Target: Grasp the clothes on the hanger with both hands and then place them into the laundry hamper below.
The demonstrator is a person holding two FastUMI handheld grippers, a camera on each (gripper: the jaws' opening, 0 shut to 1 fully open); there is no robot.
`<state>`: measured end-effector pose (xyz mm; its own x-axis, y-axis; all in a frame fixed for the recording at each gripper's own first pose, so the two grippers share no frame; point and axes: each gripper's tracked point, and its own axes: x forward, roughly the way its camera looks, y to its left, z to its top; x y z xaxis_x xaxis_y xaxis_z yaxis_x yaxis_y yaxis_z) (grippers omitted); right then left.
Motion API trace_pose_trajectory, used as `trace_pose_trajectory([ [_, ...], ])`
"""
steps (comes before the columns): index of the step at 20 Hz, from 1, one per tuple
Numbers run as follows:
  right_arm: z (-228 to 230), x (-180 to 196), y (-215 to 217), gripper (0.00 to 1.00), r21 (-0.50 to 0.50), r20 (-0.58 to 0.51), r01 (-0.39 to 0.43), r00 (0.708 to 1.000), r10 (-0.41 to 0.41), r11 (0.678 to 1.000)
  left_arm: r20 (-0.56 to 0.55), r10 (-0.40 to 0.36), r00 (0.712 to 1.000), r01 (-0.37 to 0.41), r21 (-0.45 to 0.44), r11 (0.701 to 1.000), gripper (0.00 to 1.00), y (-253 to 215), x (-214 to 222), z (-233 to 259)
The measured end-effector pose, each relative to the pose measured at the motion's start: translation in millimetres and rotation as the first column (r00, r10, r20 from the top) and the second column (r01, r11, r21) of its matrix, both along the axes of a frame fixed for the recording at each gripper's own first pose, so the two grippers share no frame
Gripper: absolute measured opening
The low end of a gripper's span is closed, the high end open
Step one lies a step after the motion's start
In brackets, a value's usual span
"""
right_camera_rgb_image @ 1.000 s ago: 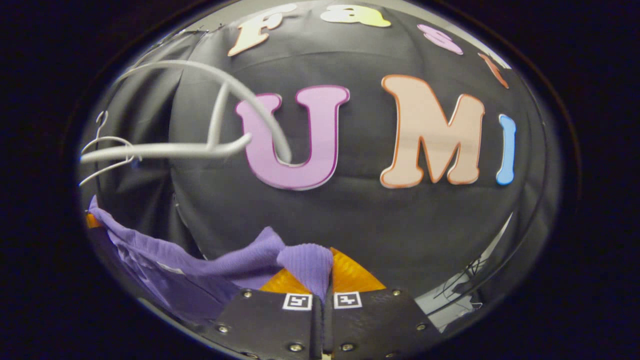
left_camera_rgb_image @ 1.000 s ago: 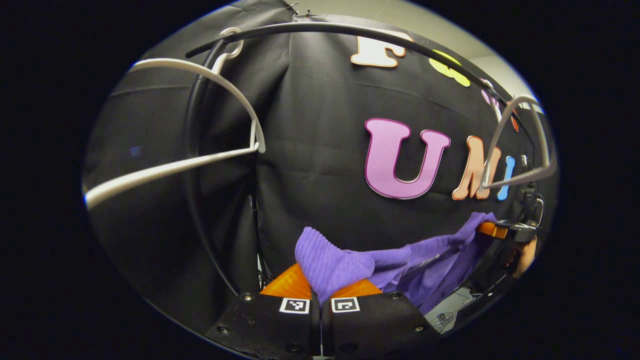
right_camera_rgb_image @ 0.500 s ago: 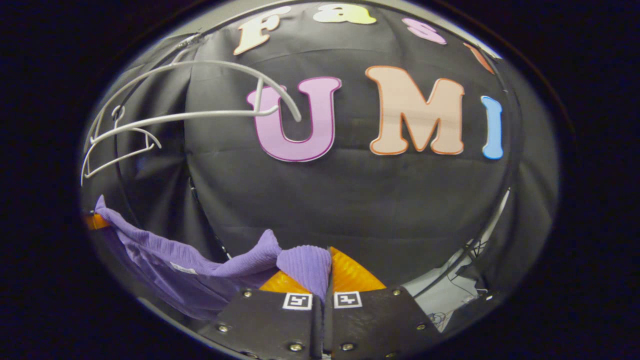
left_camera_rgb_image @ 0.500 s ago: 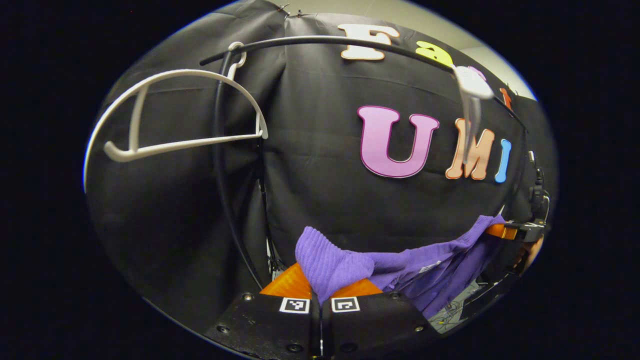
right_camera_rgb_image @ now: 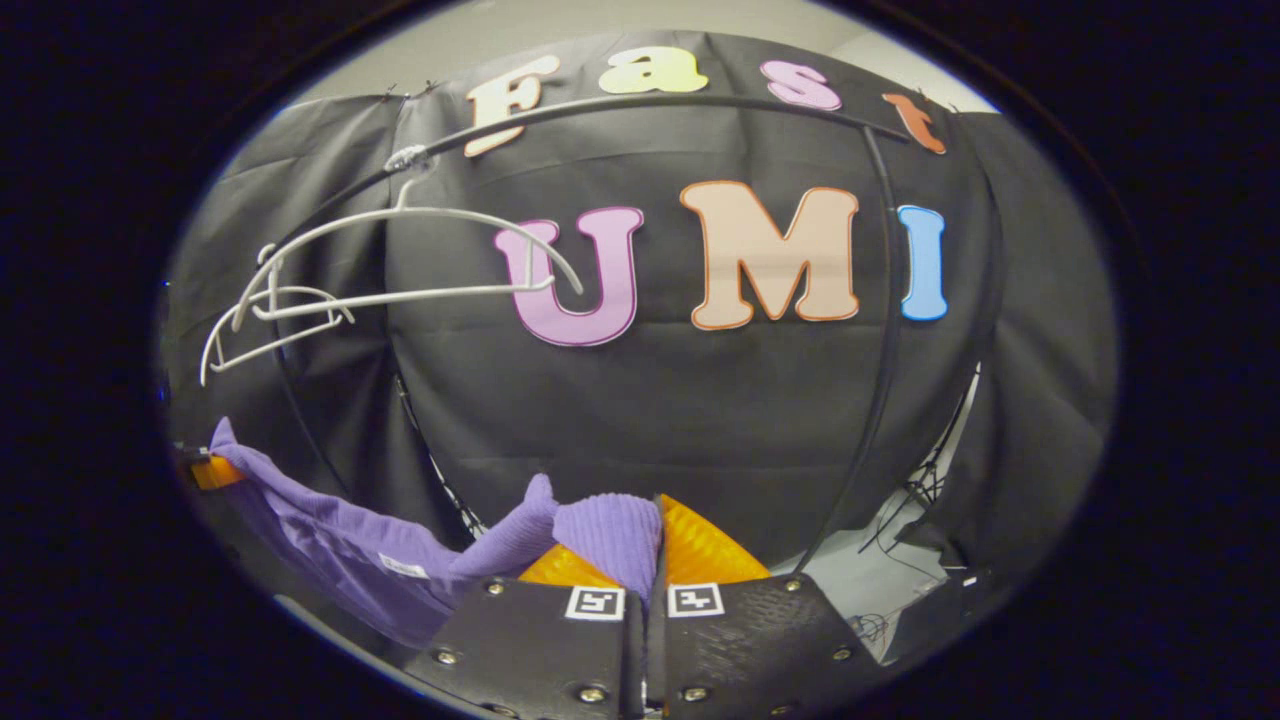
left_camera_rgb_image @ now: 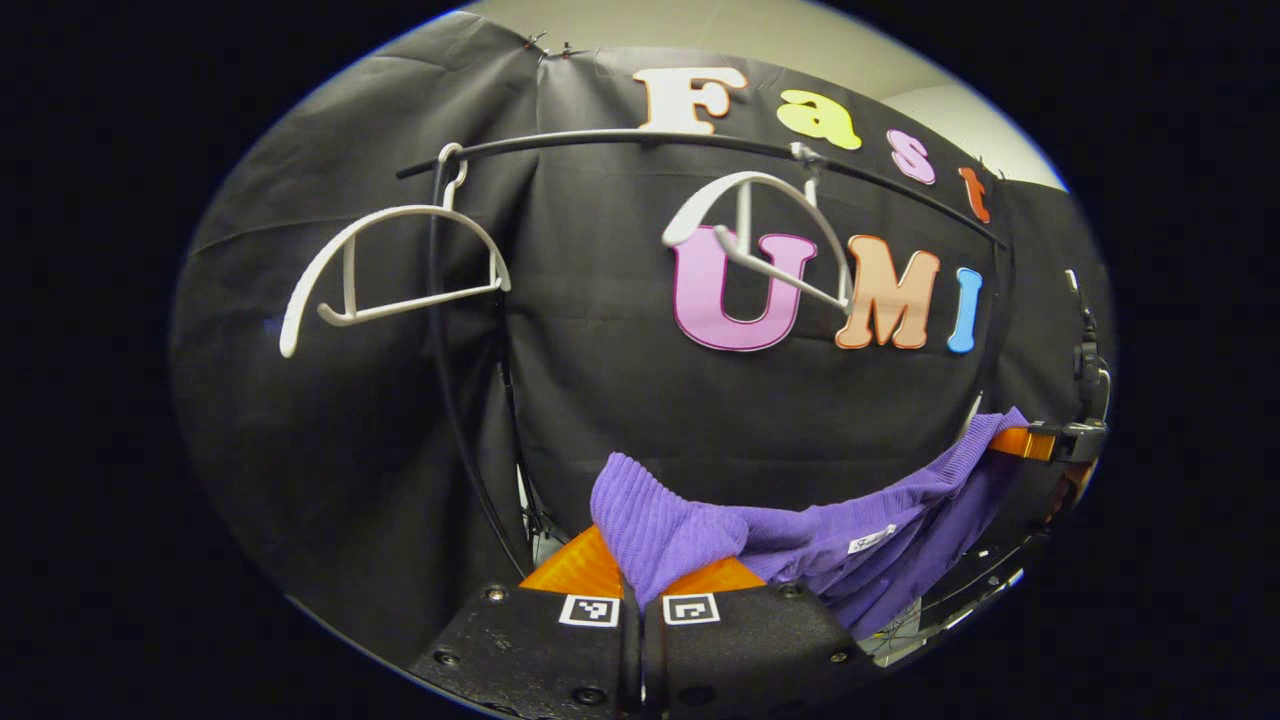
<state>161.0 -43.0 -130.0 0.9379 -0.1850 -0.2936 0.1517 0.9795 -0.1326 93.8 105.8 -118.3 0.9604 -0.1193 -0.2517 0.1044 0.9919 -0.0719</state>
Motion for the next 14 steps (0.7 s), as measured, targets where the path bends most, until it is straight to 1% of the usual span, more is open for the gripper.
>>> trace_pose_trajectory([
  [1,5.9,-7.2,2.6,0.02,0.006,0.011,-0.002,1.0,0.002,1.0,0.007,-0.011,1.0,0.011,-0.006,1.0,0.02,-6.7,-7.1,5.0],
  [2,10.6,-14.7,3.6,0.05,0.011,0.022,-0.004,1.0,0.004,1.0,0.013,-0.02,1.0,0.02,-0.01,1.0,0.02,-12.6,-13.5,10.2],
  [4,19.5,-25.9,9.0,0.05,0.026,0.042,-0.012,0.999,0.011,1.0,0.032,-0.044,0.999,0.045,-0.019,0.999,0.02,-30.5,-22.3,21.8],
  [5,22.5,-29.5,11.1,0.01,0.031,0.049,-0.016,0.999,0.014,0.999,0.038,-0.06,0.997,0.061,-0.024,0.998,0.02,-40.9,-25.4,25.7],
  [7,23.7,-34.0,13.8,0.02,0.051,0.057,-0.015,0.998,0.013,0.999,0.046,-0.087,0.995,0.089,-0.031,0.996,0.01,-57.0,-31.1,33.1],
  [11,27.0,-35.5,25.1,0.02,0.087,0.071,-0.024,0.997,0.018,0.996,0.077,-0.145,0.986,0.148,-0.043,0.988,0.02,-93.9,-25.9,53.3],
  [14,31.4,-34.9,37.4,0.02,0.098,0.082,-0.037,0.996,0.029,0.995,0.093,-0.167,0.982,0.171,-0.038,0.985,0.02,-113.3,-17.0,64.7],
])
